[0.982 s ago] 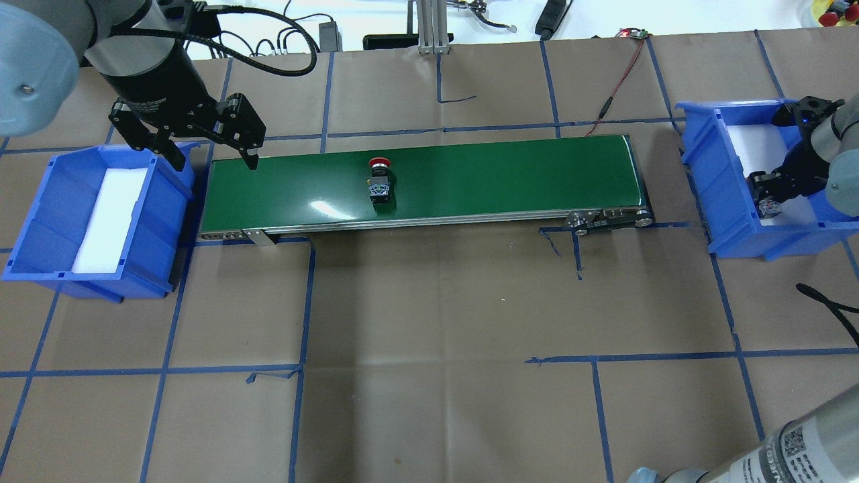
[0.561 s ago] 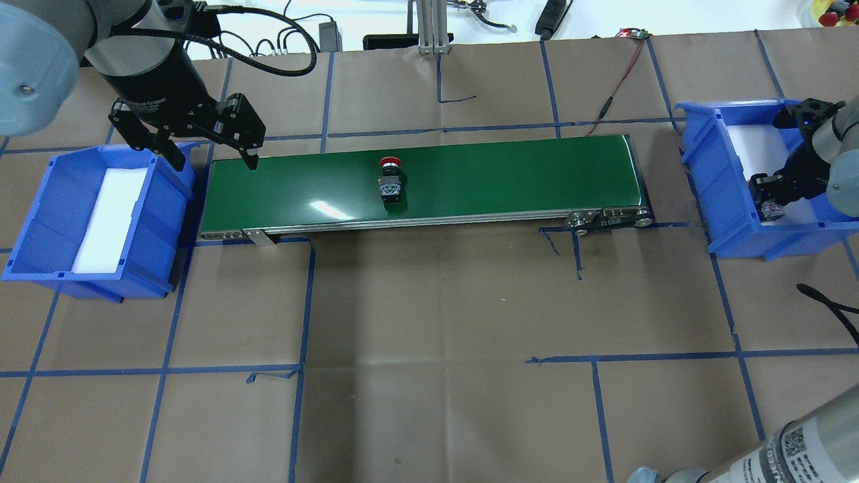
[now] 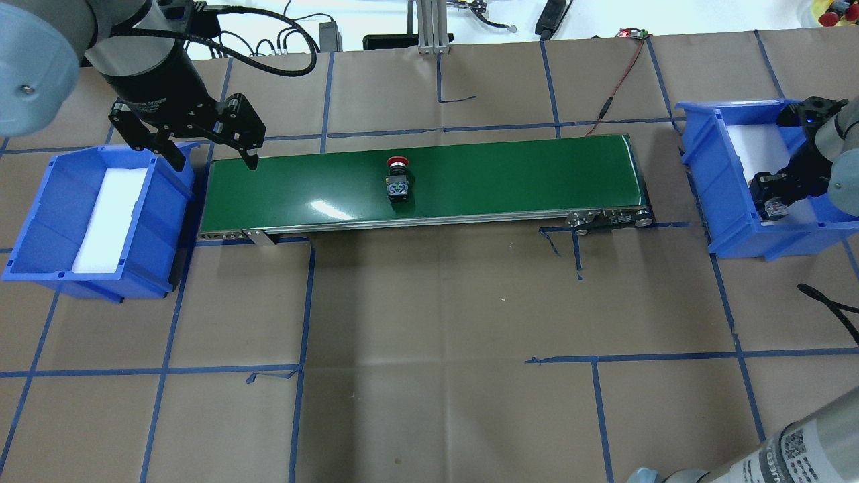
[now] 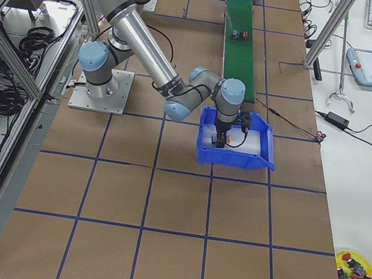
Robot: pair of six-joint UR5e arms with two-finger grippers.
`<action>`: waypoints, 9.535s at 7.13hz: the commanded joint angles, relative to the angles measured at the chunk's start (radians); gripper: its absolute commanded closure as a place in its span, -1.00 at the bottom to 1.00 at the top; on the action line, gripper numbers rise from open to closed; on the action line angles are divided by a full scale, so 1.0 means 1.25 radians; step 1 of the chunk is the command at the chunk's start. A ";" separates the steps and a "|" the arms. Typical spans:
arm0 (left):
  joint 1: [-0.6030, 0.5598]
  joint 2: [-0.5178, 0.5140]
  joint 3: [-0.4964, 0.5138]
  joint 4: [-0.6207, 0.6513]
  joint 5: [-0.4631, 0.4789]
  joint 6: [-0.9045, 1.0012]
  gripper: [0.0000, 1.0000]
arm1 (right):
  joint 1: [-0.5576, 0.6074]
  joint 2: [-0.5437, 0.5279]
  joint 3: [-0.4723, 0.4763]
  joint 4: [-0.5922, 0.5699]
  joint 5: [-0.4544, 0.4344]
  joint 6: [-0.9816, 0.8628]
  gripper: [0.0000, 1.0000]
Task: Transport two buttons from left to right
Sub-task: 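Lower the yellow button onto the foam and open the right gripper, then raise the right gripper and move it over the red button on the belt, then lower the right gripper onto the red button and grasp it, then carry the red button with the right gripper into the blue bin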
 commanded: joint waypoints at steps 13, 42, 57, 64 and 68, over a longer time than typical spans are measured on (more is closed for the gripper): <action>0.000 0.002 0.001 0.000 0.000 -0.001 -1.00 | 0.406 -0.168 -0.257 0.324 -0.047 0.445 -1.00; 0.000 0.001 0.001 0.000 -0.001 -0.001 -1.00 | 0.453 0.034 -0.212 0.242 0.085 0.460 -0.99; -0.001 0.001 0.001 0.000 -0.001 -0.002 -1.00 | 0.443 0.019 -0.247 0.321 -0.015 0.440 0.91; -0.001 0.002 0.000 0.000 -0.001 -0.004 -1.00 | 0.069 0.046 -0.349 0.254 -0.011 -0.068 0.90; -0.001 0.004 0.001 0.000 -0.001 -0.004 -1.00 | 0.069 0.170 -0.348 0.200 -0.003 -0.085 0.91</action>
